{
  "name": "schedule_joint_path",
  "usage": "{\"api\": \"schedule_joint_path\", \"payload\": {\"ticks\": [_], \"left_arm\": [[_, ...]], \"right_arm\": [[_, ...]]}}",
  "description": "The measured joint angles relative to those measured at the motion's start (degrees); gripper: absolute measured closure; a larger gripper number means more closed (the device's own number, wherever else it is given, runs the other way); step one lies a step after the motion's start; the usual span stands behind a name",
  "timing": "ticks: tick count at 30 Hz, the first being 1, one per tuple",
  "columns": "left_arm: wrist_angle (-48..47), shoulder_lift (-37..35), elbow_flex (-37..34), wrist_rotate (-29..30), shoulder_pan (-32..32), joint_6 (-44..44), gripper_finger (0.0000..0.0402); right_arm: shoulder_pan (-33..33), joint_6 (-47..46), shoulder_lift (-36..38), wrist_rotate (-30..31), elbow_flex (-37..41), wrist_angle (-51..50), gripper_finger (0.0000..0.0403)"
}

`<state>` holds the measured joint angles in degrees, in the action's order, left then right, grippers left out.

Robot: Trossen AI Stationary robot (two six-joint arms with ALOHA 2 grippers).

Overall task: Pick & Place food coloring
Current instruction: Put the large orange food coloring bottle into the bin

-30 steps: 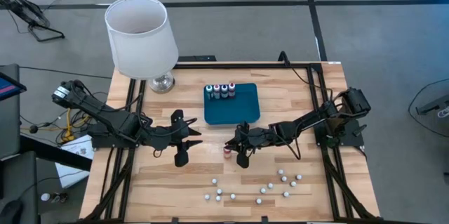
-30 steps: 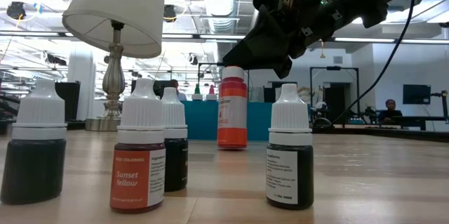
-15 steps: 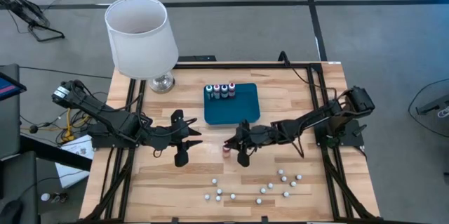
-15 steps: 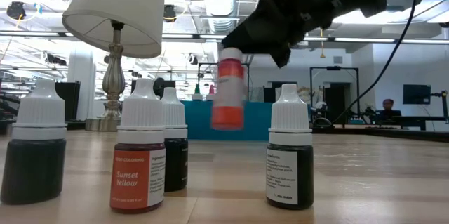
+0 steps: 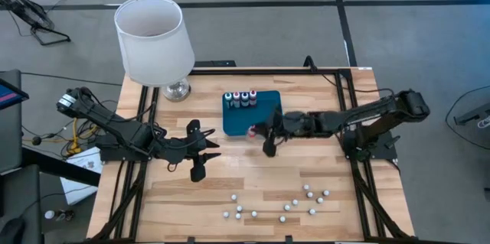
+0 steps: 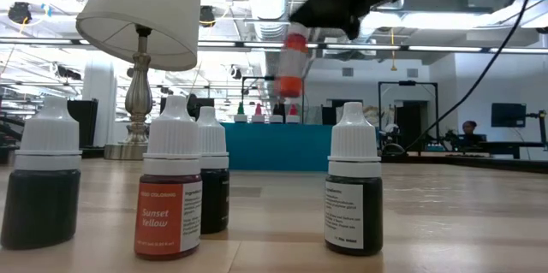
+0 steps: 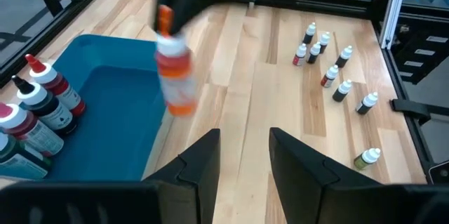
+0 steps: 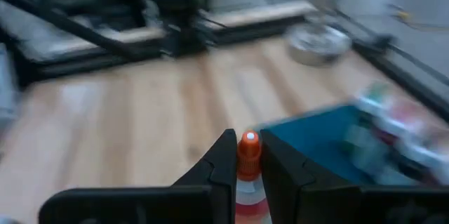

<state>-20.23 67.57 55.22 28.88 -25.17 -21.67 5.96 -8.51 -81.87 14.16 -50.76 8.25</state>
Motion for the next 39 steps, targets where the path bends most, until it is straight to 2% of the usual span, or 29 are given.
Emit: {"api": "schedule_joint_path", "payload": {"ticks": [5,9,21,39], "left_arm": [[-0.2,0.0,0.0,0.0,0.0,0.3,0.0288],[-0.4,0.0,0.0,0.0,0.0,0.4,0.0288],[-1.4,0.0,0.0,0.0,0.0,0.4,0.0288],[-2.4,0.0,0.0,2.2,0.0,0.4,0.0288]], "right_arm": [[-5.4,0.0,4.2,2.2,0.0,-8.6,0.0365],[-9.9,0.1,5.0,2.7,0.0,-11.8,0.0363],[-20.1,0.1,1.6,2.4,0.0,-10.7,0.0364],[-24.8,0.0,-10.5,0.8,0.0,-2.4,0.0361]]}}
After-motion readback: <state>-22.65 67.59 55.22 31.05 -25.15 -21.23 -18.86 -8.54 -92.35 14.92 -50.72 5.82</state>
